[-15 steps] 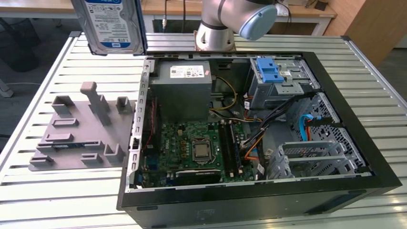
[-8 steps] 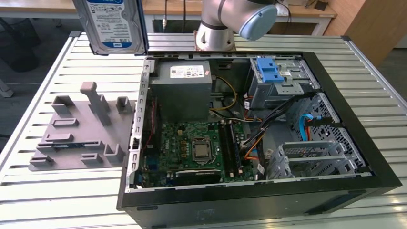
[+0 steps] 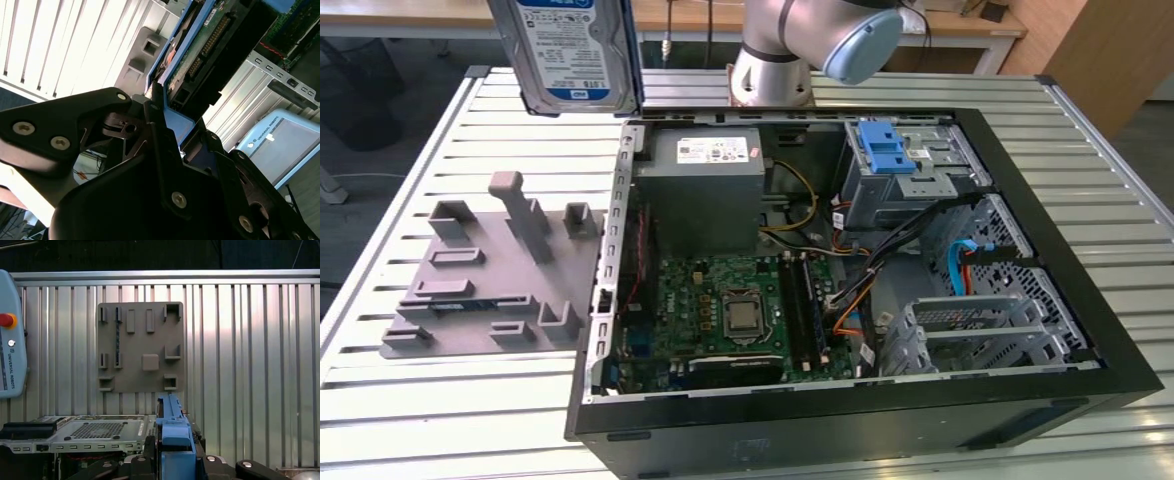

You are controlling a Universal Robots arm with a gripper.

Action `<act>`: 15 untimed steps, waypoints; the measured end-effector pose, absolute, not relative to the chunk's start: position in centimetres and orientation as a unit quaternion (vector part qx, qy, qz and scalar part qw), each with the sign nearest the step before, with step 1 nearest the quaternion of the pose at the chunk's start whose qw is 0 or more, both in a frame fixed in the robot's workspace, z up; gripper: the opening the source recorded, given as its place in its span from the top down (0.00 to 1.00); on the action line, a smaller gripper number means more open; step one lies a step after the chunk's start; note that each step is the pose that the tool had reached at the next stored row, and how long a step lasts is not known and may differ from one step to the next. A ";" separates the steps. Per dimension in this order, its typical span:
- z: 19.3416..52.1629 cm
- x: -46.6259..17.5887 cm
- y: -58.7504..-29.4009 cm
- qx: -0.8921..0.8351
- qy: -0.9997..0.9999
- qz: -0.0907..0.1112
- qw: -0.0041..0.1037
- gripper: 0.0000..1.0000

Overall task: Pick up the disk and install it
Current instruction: 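Pick up the disk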

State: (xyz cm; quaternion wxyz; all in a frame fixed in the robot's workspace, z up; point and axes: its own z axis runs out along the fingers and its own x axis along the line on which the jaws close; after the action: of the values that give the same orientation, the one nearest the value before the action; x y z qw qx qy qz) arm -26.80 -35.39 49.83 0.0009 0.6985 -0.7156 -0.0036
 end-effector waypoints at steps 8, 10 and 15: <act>49.8 -26.4 -35.4 0.699 -0.716 -0.004 0.001 0.64; 49.8 -26.3 -35.4 0.699 -0.716 -0.004 0.001 0.64; 49.8 -26.1 -35.4 0.699 -0.716 -0.004 0.001 0.64</act>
State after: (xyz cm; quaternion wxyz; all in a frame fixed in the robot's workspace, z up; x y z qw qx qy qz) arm -26.10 -35.39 49.83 0.0009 0.6985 -0.7156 -0.0036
